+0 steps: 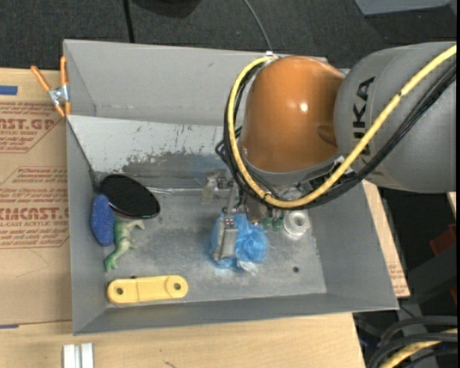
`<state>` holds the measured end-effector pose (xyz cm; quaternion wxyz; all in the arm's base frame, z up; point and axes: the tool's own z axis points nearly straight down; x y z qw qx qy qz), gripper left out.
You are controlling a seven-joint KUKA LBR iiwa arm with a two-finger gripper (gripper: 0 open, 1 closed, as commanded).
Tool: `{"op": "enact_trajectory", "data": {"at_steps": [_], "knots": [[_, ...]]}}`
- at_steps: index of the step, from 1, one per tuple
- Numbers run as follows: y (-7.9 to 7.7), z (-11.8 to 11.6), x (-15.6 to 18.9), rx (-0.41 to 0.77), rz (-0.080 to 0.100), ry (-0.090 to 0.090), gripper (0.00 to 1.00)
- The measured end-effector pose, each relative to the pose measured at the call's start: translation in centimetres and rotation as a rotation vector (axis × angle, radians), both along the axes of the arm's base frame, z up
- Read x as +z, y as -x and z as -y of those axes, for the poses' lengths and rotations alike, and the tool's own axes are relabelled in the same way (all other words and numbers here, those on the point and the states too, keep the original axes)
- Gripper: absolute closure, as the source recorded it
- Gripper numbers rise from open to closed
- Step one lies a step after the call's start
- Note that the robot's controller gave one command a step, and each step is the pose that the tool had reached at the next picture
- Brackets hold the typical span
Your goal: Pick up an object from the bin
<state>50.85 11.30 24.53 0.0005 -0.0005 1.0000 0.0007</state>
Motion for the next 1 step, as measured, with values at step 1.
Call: {"op": "enact_trajectory", "data": {"at_steps": [1], "knots": [[-2.38, 1.75, -4.06, -0.016, 0.007, -0.002, 0.0]]}}
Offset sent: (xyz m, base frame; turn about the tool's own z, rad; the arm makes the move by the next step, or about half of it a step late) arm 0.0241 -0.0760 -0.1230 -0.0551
